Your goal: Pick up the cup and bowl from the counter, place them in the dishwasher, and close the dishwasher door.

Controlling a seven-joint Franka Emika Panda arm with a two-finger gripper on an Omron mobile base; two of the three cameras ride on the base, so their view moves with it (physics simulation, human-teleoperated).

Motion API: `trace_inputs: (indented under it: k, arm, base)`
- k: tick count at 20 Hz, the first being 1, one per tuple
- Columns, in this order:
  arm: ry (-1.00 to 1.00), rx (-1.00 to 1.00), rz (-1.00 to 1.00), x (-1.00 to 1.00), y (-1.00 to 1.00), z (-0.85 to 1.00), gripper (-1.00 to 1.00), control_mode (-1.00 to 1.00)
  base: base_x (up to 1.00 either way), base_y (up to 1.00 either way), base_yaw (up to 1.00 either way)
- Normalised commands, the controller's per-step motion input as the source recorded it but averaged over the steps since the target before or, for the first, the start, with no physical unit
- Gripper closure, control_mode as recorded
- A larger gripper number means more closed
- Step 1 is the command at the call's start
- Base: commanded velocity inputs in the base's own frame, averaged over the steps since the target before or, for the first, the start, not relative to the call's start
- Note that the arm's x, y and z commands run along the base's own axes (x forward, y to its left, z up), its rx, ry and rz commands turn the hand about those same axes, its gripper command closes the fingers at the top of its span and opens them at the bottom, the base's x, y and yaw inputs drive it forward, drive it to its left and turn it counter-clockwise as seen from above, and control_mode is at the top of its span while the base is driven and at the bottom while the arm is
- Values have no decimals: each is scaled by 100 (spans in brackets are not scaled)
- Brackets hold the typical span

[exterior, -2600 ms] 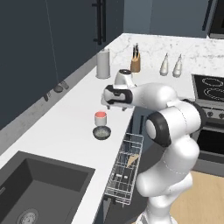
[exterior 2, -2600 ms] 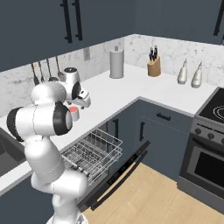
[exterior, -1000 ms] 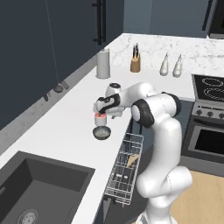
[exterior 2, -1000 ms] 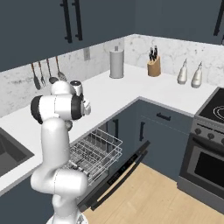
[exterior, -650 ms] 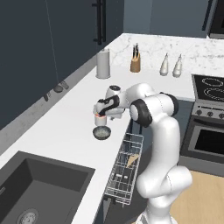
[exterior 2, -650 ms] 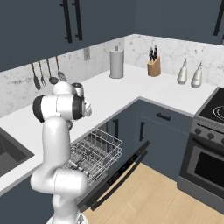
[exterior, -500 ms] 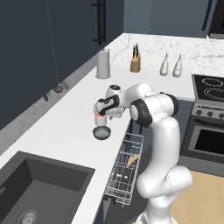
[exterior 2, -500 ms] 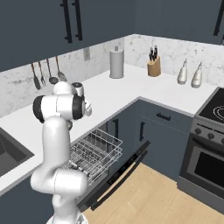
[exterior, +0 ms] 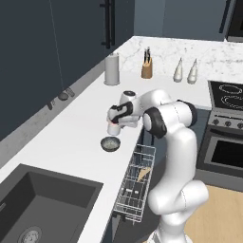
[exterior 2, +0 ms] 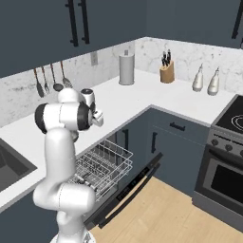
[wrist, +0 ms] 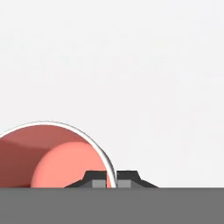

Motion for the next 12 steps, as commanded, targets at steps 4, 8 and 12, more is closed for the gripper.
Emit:
trace_inputs:
  k: [4,8,12]
  arm:
    - [0,5,-16,-84,-87,14,100,-100]
    - [0,7,-19,-100,-100,14,100,-100]
    - [0,8,-15,-100,-100,1,100,-100]
  base:
    - [0,0,0]
    - [0,0,0]
    - [0,0,0]
